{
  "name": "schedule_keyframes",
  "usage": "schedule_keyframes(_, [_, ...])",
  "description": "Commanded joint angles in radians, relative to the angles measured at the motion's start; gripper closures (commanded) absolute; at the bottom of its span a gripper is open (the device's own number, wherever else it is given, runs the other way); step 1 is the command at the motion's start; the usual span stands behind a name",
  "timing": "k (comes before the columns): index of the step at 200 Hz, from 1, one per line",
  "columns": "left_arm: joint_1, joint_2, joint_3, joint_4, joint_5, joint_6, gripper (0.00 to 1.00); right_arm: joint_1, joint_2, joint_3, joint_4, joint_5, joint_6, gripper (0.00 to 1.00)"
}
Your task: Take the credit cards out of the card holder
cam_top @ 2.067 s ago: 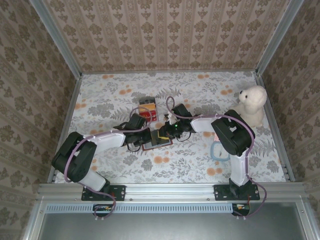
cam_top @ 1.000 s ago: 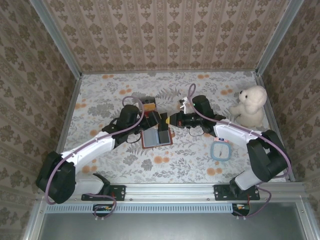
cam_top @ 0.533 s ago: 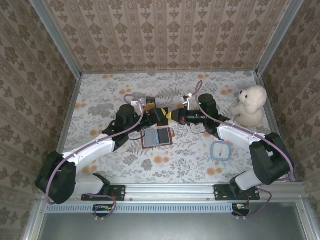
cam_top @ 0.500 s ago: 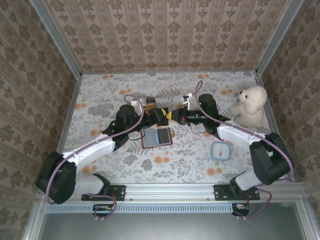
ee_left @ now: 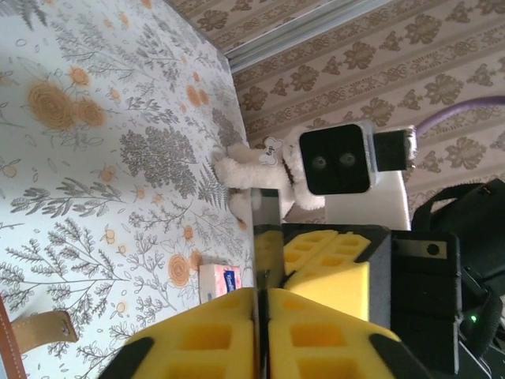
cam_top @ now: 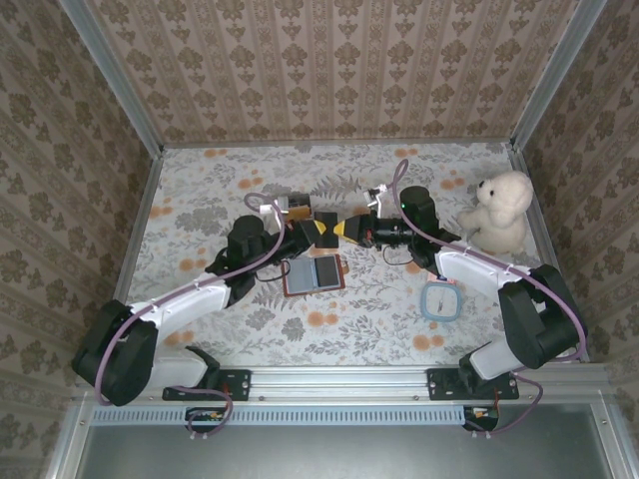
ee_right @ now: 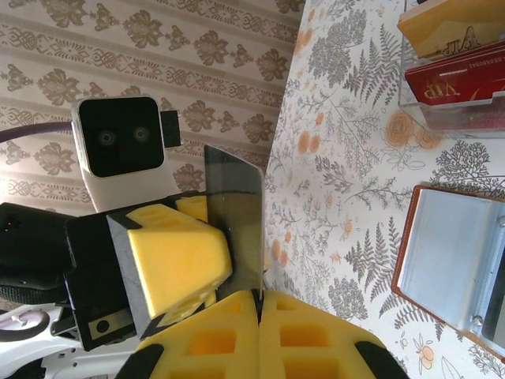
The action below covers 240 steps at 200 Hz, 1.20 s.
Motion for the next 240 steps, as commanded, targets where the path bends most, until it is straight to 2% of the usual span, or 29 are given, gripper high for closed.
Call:
schedule_keyframes(1, [0.009,-0.025,-0.009,0.080,0.023,0.012,0.97,-0.013,0.019,0.005,-0.031,-0.009,-0.022,0.87])
schedule_keyframes(13, [0.022,-0.025,0.004,0.049,0.029,0.033,0.99,-0.020,0.022,0.023,-0.085,-0.005,-0.057,0.76])
schedule_keyframes(27, [0.043,-0.026,0.041,-0.039,0.037,0.095,1.00,-0.030,0.014,0.044,-0.183,0.028,-0.122,0.55])
schedule_keyframes(35, [0.055,-0.027,0.072,-0.115,0.035,0.147,1.00,-0.036,0.006,0.053,-0.237,0.060,-0.163,0.43])
schedule_keyframes(48, [0.077,-0.025,0.136,-0.277,0.030,0.256,1.00,-0.046,-0.011,0.050,-0.273,0.107,-0.216,0.29])
schedule_keyframes(73, [0.120,0.003,0.292,-0.586,-0.027,0.515,1.00,-0.069,-0.034,0.048,-0.333,0.190,-0.305,0.13])
schedule_keyframes(94, [0.141,0.049,0.419,-0.763,-0.101,0.746,1.00,-0.082,-0.023,0.063,-0.381,0.233,-0.360,0.04])
schedule_keyframes(115, [0.152,0.107,0.529,-0.873,-0.178,0.969,1.00,-0.099,0.007,0.075,-0.384,0.236,-0.369,0.00])
schedule_keyframes(157, [0.164,0.216,0.671,-0.918,-0.211,1.324,1.00,-0.136,0.043,0.075,-0.361,0.212,-0.356,0.00])
schedule_keyframes(177, [0.177,0.266,0.722,-0.938,-0.183,1.455,1.00,-0.144,0.040,0.075,-0.370,0.214,-0.360,0.00])
schedule_keyframes(181, [0.208,0.279,0.731,-0.943,-0.170,1.482,1.00,-0.145,0.042,0.076,-0.369,0.214,-0.362,0.00])
schedule_keyframes(209, [0.255,0.356,0.786,-1.003,-0.007,1.705,1.00,-0.148,0.053,0.107,-0.387,0.215,-0.360,0.00])
schedule_keyframes(240, [0.265,0.409,0.827,-1.038,-0.054,1.854,1.00,-0.149,0.028,0.136,-0.434,0.254,-0.389,0.00])
